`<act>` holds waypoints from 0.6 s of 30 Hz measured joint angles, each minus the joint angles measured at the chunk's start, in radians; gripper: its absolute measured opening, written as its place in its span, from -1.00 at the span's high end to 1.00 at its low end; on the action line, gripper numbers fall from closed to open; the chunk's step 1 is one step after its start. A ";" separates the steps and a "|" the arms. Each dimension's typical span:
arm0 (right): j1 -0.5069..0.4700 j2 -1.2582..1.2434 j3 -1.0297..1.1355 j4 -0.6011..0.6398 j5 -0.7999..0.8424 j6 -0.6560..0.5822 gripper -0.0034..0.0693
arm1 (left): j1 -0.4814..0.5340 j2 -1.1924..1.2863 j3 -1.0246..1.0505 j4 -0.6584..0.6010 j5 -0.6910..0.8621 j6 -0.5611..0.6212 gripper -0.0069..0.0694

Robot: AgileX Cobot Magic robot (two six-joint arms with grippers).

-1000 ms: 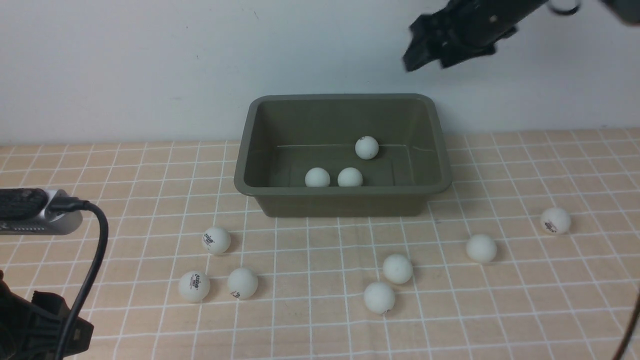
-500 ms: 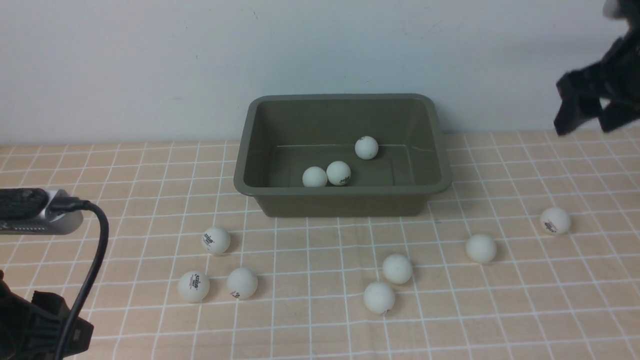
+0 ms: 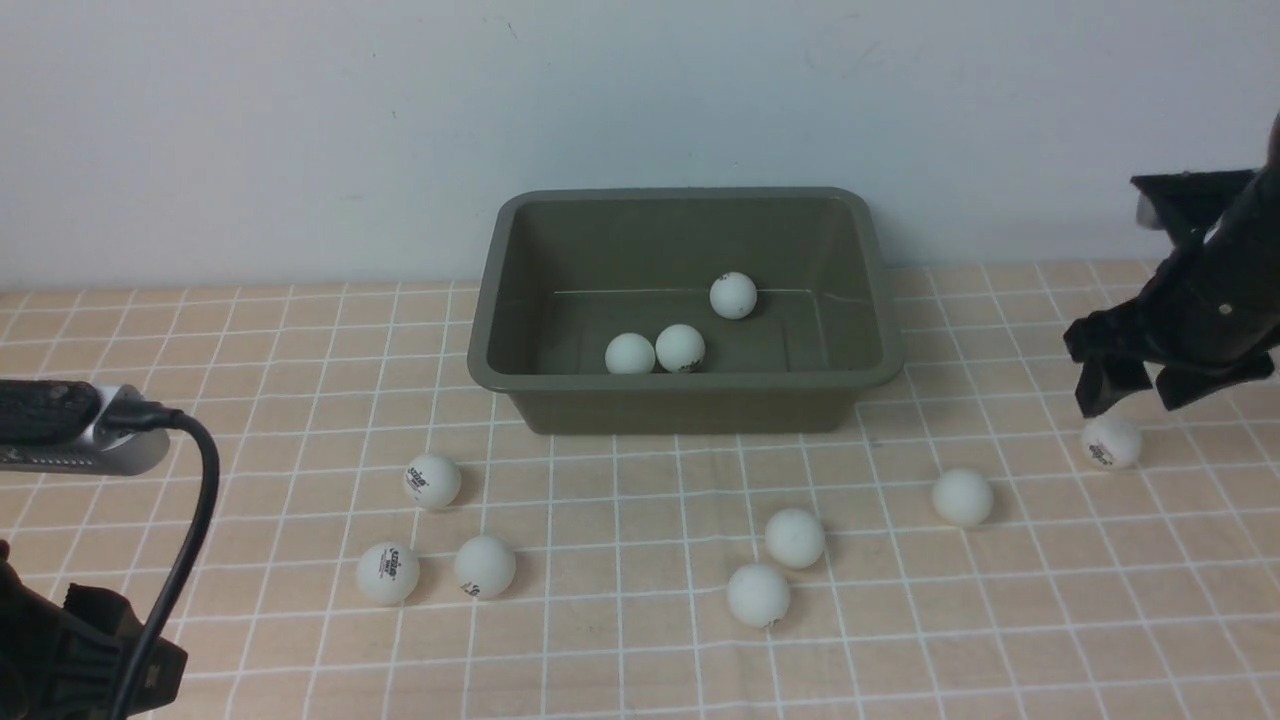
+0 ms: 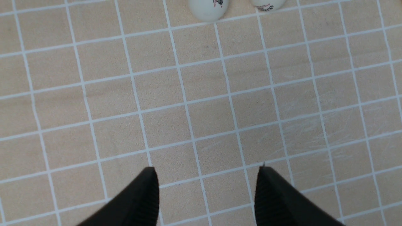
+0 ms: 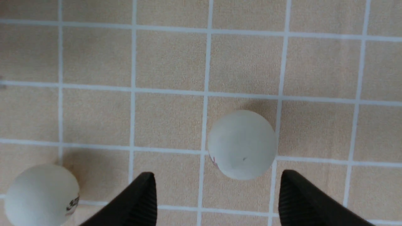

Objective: Put the table tennis balls into the box on the light coffee tablecloth.
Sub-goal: 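Reach for and grasp a ping pong ball on the table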

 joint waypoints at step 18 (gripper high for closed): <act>0.000 0.121 0.001 -0.061 -0.107 0.026 -0.37 | 0.000 0.000 0.000 0.000 0.000 0.000 -0.08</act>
